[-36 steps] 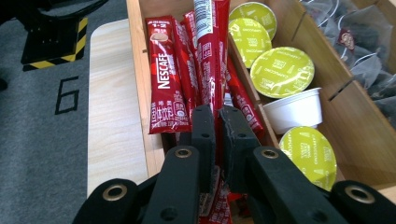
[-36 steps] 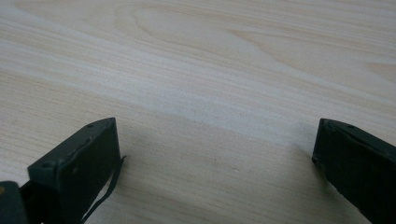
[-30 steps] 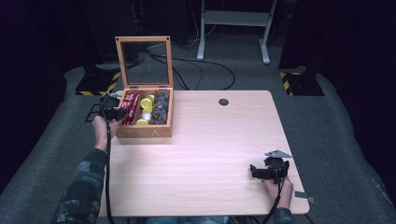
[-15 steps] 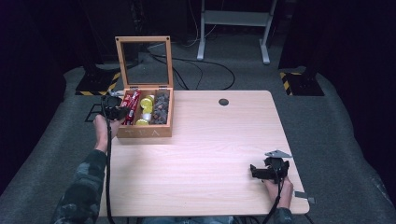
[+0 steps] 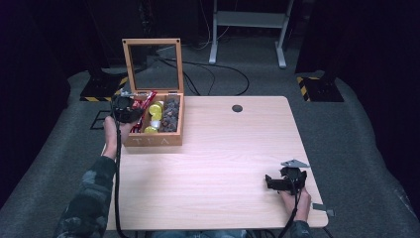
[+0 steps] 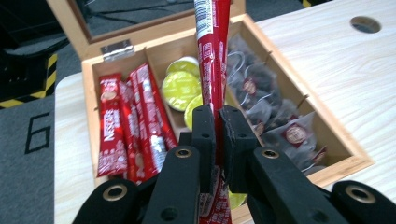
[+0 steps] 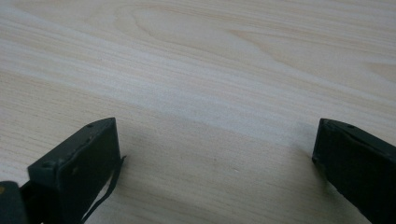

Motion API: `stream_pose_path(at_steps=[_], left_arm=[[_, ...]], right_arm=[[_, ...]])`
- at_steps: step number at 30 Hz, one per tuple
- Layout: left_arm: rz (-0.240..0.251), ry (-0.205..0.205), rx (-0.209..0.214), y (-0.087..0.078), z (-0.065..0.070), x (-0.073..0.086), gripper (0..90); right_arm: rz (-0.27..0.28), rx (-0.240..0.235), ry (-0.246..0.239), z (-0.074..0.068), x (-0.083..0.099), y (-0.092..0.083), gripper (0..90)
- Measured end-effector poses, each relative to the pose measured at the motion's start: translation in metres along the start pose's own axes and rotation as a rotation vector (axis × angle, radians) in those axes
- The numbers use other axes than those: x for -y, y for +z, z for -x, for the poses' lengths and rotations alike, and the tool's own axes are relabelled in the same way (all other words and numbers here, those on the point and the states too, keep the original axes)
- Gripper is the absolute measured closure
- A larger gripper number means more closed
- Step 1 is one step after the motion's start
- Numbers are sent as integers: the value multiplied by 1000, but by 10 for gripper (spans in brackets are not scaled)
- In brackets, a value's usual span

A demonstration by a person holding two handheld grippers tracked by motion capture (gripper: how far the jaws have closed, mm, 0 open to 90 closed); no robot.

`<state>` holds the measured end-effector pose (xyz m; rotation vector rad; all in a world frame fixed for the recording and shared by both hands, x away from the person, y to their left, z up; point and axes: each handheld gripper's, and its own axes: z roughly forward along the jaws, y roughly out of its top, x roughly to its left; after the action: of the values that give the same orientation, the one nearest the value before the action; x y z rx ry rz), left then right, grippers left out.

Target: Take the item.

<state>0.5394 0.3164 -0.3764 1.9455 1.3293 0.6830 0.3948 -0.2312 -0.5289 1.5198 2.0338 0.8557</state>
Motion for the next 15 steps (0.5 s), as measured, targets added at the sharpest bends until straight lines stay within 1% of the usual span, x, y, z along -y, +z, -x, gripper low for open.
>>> stream_pose_path(at_steps=[1, 3, 4, 7, 10, 13, 15], left_arm=[[5, 1, 3, -1, 2, -2, 845], [11, 18, 0, -3, 8, -5, 845], [10, 28, 6, -3, 10, -7, 845], [11, 38, 22, -5, 15, -10, 845], [25, 41, 28, -8, 20, -15, 845], [31, 48, 46, -10, 26, -19, 844], [38, 66, 48, -11, 32, -21, 844]], right_arm=[[0, 0, 0, 0, 0, 0, 1], [0, 0, -1, 0, 0, 0, 2], [0, 0, 0, 0, 0, 0, 1], [0, 0, -1, 0, 0, 0, 1], [0, 0, 0, 0, 0, 0, 1], [0, 0, 0, 0, 0, 0, 1], [0, 0, 0, 0, 0, 0, 1]])
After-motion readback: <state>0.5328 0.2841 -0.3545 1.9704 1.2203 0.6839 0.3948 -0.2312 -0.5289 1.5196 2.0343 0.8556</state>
